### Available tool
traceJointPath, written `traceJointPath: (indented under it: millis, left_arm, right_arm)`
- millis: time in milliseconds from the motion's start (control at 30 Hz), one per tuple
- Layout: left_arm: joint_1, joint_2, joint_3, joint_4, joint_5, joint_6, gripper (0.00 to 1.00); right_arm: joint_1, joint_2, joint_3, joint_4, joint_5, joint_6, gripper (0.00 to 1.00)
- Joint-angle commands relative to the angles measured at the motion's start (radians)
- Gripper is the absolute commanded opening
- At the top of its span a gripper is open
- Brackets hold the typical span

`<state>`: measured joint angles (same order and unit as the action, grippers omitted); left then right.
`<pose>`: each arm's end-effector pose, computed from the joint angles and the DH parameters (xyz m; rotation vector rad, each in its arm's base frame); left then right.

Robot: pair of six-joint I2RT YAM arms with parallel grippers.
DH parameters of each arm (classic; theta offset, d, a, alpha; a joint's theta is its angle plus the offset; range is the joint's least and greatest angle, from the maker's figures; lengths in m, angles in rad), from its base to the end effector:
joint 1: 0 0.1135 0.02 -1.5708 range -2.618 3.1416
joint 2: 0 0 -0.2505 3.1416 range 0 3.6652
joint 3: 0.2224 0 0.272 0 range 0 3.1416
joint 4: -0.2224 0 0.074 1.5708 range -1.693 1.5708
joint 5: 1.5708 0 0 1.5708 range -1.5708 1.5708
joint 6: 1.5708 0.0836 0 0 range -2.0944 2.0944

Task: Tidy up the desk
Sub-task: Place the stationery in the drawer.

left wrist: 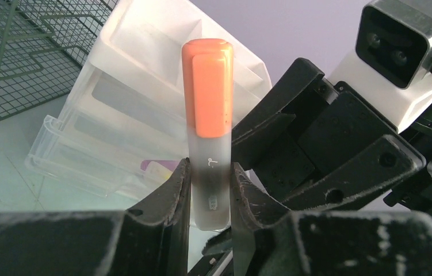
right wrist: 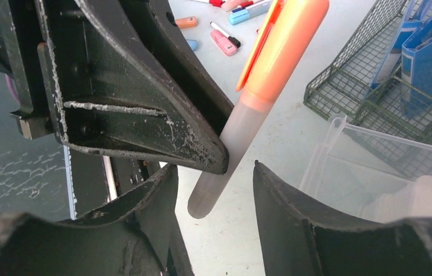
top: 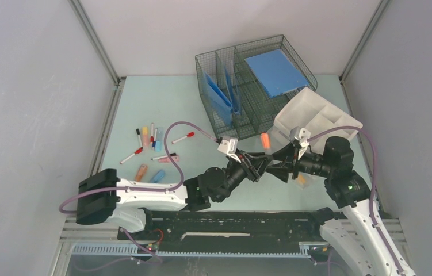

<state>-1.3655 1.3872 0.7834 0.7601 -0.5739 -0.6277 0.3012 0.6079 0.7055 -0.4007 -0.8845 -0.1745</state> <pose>0.1197 -0.3522 0.2810 0.0569 1.5592 -1.2123 0.1658 0.1192 0.3042 -1.0053 1.5588 0.9093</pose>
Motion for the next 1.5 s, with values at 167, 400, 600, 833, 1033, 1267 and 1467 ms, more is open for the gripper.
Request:
traceJointPath:
  millis: [167,400,600,833,1033,1267,1467]
  left_arm:
    - [-0.019,0.016,0.053,0.071,-0.014,0.016,0.07]
    - [-0.021,-0.021,0.031,0.084,-0.023,0.047,0.45]
    - [-0.021,-0.131,0.005,0.009,-0.038,0.185,0.89]
    - [-0.012,-0.368,-0.056,-0.221,-0.076,0.296,1.0]
    - [0.066,-0.577,-0.132,-0.564,-0.061,0.221,1.0]
    - [0.142,-0.794,-0.275,-0.734,-0.091,0.118,1.0]
    - [0.186,-0.893,-0.305,-0.883,-0.165,0.096,1.0]
  right_arm:
    - [0.009,-0.002,-0.008,0.062,0.034,0.035,0.32]
    - [0.007,-0.016,-0.008,0.046,0.034,0.0,0.0]
    - [0.0,-0.031,0.0,0.001,0.024,-0.085,0.0]
    - [-0.047,-0.053,0.06,-0.175,0.065,-0.306,0.0]
    - [-0.152,-0.079,0.065,-0.18,0.165,-0.326,0.0]
    - [-0.236,-0.08,0.066,-0.177,0.238,-0.326,0.0]
    - [-0.241,-0.062,0.065,-0.183,0.244,-0.329,0.01]
